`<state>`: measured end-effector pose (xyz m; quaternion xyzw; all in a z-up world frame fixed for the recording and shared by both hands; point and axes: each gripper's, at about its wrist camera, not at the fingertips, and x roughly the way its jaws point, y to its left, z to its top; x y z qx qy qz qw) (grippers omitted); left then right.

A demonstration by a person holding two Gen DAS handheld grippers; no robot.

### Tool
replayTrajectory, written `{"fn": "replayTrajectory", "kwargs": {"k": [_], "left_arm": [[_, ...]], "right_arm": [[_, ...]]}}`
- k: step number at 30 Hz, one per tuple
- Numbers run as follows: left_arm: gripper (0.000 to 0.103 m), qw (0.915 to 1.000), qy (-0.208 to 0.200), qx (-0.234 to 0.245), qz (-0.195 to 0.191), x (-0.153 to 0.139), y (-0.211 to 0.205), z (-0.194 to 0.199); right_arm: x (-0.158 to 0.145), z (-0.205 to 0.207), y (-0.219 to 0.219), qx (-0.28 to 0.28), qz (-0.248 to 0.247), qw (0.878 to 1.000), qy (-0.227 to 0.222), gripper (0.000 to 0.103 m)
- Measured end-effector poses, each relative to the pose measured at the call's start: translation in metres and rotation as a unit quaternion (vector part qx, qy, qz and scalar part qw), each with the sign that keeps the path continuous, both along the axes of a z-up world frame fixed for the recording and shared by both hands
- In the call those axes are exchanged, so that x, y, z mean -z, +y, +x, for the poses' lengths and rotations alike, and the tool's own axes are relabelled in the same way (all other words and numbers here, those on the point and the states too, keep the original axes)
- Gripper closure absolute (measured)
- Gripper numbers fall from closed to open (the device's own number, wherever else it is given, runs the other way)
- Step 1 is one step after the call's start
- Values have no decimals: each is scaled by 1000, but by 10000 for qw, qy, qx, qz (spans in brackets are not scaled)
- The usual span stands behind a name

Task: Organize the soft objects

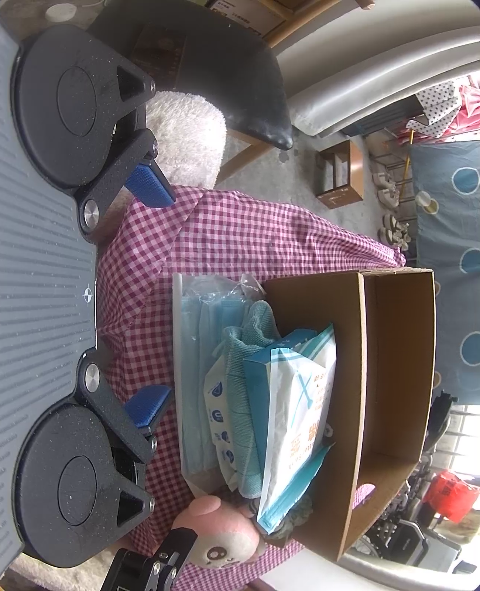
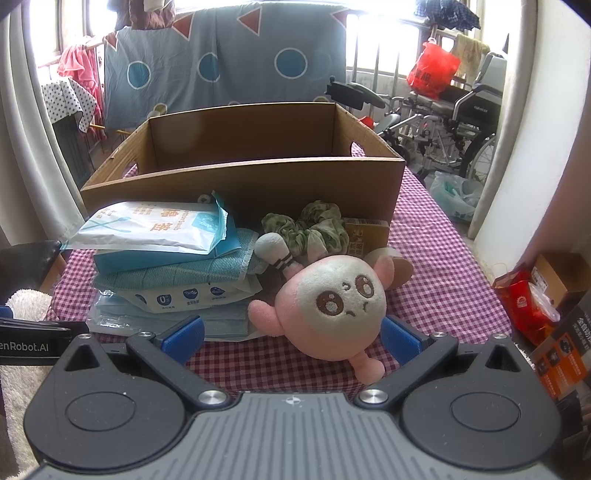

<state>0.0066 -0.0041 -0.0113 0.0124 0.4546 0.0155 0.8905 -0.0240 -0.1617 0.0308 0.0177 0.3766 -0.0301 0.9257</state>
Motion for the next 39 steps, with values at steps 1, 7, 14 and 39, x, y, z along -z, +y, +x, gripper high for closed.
{"fn": "replayTrajectory", "kwargs": {"k": [1,7,14,39], "left_arm": [[0,10000,-1,-1,2,0,0,0],[0,10000,19,-3,-2,1,1,0],[0,10000,28,-7,-7,1,1,0],[1,9947,-906,217,-431,-25,24,2]], "right_arm": [[0,0,0,1,-2,10000,4,0],[0,0,0,5,-4,10000,3,0],[1,1,0,34,-44,10000,-1,0],[-27,8,-26,-531,773,9933,-668,0]]}}
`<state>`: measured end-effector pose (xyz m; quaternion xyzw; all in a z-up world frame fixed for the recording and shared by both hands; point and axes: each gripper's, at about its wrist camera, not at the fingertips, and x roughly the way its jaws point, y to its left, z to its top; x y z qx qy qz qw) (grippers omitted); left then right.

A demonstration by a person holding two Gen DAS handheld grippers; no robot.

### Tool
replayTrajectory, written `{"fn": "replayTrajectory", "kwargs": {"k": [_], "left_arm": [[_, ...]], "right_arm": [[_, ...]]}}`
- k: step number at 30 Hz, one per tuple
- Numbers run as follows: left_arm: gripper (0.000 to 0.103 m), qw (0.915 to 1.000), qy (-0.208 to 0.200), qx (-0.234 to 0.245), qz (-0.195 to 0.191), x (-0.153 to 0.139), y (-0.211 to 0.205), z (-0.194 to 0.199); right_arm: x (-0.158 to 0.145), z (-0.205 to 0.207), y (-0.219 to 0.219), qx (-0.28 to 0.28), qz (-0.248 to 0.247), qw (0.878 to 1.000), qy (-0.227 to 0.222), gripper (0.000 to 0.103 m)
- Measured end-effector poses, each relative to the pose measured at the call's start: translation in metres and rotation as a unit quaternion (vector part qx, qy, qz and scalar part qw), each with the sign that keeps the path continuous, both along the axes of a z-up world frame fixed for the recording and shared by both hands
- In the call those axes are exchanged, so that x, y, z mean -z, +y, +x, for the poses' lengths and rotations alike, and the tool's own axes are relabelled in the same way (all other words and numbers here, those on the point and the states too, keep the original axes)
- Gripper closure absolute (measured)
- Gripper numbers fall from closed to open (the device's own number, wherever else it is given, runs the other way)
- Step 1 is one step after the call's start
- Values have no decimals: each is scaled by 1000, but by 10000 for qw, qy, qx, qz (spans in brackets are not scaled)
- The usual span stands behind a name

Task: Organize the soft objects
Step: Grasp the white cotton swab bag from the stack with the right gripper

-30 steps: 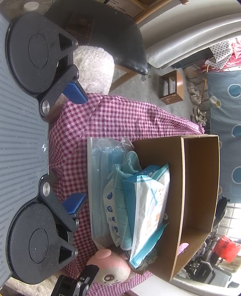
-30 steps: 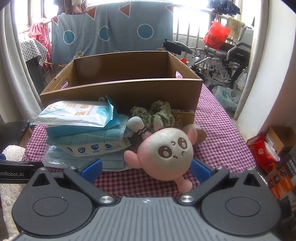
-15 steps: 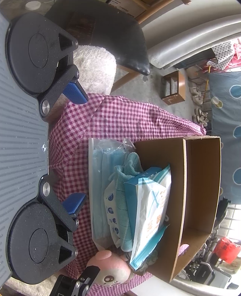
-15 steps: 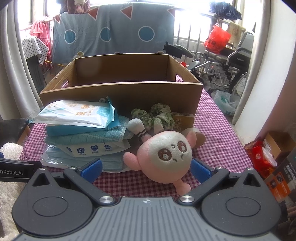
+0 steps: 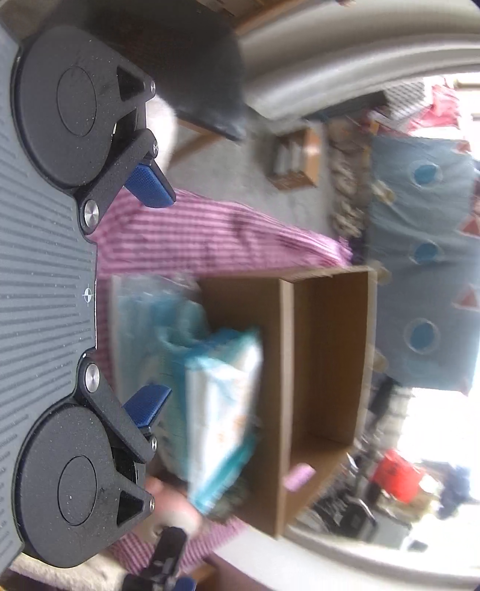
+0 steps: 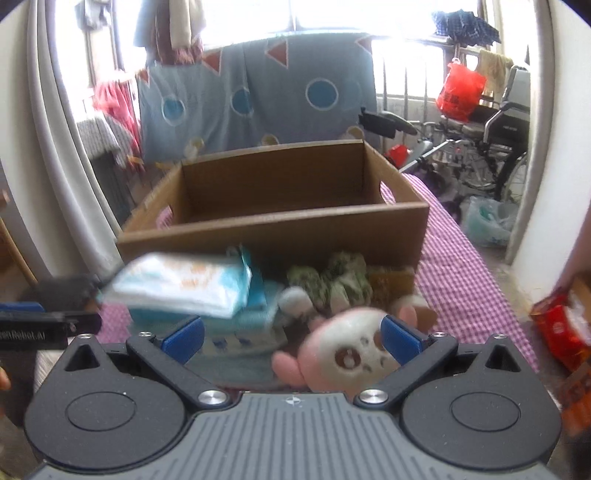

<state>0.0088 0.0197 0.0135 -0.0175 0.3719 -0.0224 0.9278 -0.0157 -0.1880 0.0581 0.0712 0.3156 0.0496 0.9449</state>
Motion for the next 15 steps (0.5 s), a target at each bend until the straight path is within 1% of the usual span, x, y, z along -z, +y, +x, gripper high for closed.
{"fn": "replayTrajectory", "kwargs": {"k": [2,5,7,9,10,12,13,14,15], "left_arm": [[1,9991,-290,260,-134,-6,3,1],[1,9953,-612,606,-438,-12,5,7],[1,9919,-677,858,-644,-15,6,15],[1,9891,-624,1066,-797,-15,4,25],[1,9880,-552,1148,-872,-14,3,31],[2,9854,-379,1279,-1060,-12,2,43],[3,9842,-296,1331,-1132,-10,1,49],[6,9823,-226,1399,-1222,-9,0,52],[9,9807,-147,1457,-1296,-6,0,56]], "right_arm": [[-6,5,-12,-45,477,9988,-140,0],[-10,19,-25,-231,1162,9928,-155,0],[-10,31,-27,-334,1479,9884,-107,0],[-7,47,-26,-425,1648,9854,25,2],[-5,53,-24,-482,1693,9843,95,5],[-2,65,-18,-614,1778,9818,279,16],[0,71,-15,-686,1802,9806,367,20],[2,77,-12,-738,1808,9796,465,27],[5,83,-9,-774,1804,9789,564,32]]}}
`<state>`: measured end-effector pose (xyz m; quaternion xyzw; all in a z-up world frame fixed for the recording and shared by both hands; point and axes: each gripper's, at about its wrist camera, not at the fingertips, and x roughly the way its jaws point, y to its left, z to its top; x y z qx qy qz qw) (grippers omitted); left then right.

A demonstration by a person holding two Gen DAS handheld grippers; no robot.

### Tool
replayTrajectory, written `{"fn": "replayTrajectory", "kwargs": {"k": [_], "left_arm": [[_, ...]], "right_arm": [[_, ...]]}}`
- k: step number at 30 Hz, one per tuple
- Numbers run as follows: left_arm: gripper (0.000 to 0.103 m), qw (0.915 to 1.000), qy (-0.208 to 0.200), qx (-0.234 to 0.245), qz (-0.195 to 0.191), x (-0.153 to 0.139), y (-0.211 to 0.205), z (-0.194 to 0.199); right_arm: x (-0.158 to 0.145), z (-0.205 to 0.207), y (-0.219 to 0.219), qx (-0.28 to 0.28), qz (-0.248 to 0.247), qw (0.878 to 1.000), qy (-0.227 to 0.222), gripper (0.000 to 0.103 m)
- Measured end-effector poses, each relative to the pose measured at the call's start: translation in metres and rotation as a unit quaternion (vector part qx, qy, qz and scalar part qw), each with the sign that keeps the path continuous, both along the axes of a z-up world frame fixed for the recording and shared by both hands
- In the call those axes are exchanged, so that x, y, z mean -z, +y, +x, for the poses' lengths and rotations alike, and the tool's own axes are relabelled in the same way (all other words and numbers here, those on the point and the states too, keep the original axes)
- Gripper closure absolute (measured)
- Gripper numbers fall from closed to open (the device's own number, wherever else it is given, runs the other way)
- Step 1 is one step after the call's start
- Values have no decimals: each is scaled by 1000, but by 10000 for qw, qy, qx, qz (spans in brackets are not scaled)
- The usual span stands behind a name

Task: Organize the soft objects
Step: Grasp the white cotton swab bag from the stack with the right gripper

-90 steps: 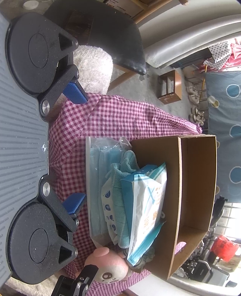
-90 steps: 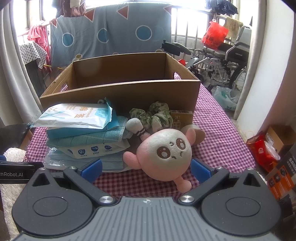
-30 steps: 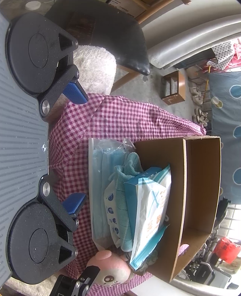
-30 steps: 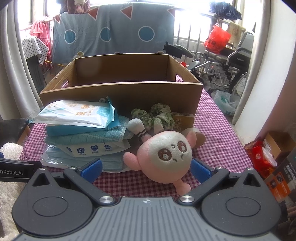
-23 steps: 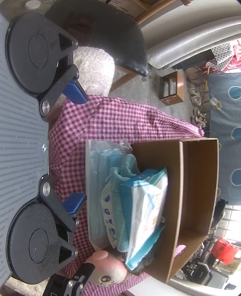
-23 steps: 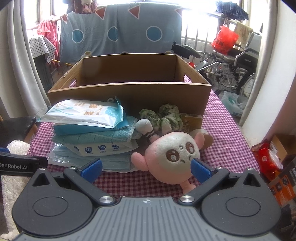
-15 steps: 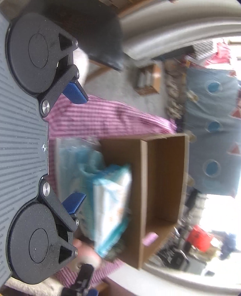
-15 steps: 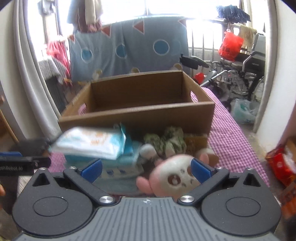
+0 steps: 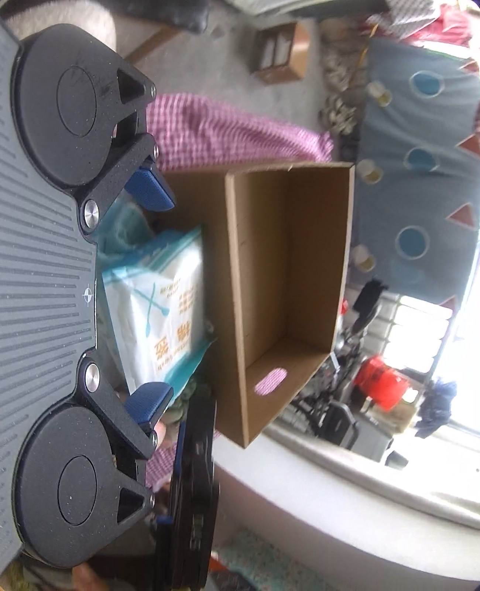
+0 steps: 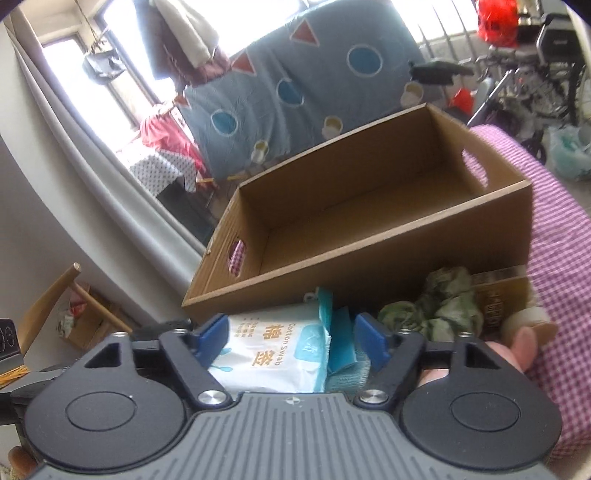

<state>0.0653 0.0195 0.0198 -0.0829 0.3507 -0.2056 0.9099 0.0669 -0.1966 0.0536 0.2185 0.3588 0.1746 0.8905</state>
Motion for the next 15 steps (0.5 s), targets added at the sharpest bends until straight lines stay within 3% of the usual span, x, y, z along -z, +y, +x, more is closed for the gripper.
{"fn": "replayTrajectory", "kwargs": {"k": [2,4,8,15], "left_arm": [[14,9998,141,129,-109,4,-1,4],[29,9994,198,232,-153,8,-2,8],[38,9984,370,355,-224,15,-1,12],[40,9975,510,401,-275,21,3,23]], "right_arm": [[5,10,4,-92,-40,9998,180,36],[8,17,8,-142,-120,9992,341,38],[15,29,11,-216,-269,9975,616,44],[25,47,16,-299,-207,9940,1031,49]]}}
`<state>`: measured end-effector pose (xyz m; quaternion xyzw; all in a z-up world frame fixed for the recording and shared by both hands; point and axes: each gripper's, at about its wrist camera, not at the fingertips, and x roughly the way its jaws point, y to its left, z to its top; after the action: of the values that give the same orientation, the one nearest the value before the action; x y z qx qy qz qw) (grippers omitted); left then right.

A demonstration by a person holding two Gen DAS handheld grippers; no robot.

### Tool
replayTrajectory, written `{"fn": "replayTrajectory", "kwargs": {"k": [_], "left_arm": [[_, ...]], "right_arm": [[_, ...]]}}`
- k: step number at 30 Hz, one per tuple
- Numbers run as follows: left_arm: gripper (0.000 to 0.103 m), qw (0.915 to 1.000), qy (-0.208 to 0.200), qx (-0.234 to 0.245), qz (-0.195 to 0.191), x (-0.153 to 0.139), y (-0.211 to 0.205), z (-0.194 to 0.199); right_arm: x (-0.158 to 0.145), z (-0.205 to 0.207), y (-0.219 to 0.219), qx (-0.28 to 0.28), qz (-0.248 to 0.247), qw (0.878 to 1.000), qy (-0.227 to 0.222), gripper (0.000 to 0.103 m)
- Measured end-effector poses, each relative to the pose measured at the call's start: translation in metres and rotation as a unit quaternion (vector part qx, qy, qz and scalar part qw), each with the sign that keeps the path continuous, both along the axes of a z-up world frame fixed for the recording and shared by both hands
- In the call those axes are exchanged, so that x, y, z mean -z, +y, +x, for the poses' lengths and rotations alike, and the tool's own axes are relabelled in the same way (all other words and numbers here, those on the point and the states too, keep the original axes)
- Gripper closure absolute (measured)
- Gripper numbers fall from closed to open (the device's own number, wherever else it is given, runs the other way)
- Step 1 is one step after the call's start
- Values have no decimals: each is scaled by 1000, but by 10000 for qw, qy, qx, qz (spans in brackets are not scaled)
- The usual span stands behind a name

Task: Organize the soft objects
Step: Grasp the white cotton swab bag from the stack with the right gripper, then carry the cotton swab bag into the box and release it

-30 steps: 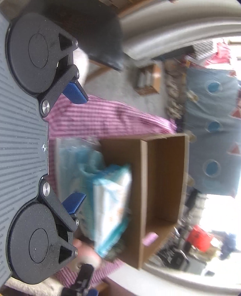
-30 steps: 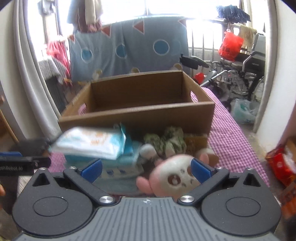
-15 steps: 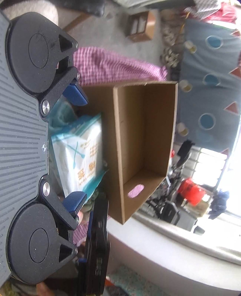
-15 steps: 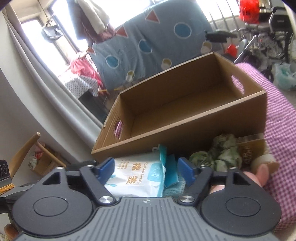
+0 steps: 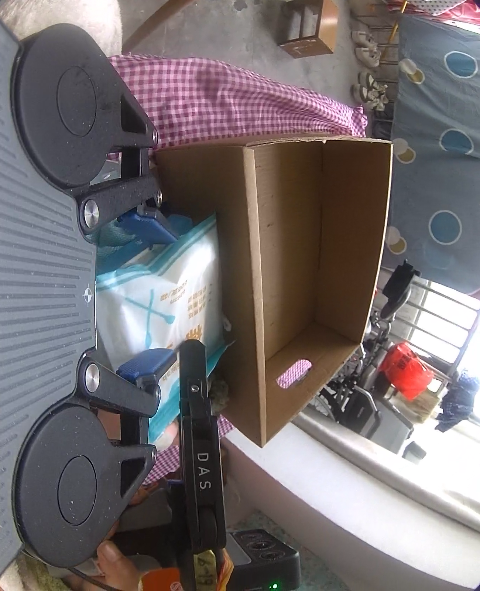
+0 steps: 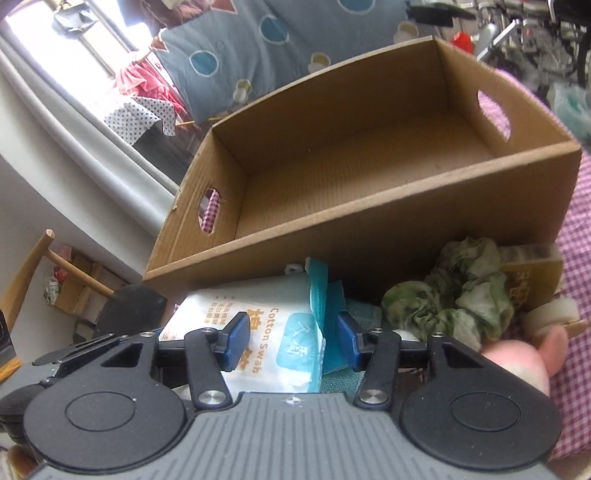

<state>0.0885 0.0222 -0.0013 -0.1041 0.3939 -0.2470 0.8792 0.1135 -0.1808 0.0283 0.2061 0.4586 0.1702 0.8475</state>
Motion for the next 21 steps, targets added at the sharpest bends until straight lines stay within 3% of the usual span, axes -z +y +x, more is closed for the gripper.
{"fn": "replayTrajectory", "kwargs": {"k": [8,13,21], "left_arm": [[39,9998,191,-73,-31,0,0,9],[39,9999,92,-106,-58,-6,0,4],[39,9996,-202,-195,-64,-22,-2,-7]], "right_arm": [[-4,4,7,-104,31,9999,6,53],[-13,-3,8,-29,-49,9999,-127,59],[-38,-21,10,12,-55,9987,-513,59]]}}
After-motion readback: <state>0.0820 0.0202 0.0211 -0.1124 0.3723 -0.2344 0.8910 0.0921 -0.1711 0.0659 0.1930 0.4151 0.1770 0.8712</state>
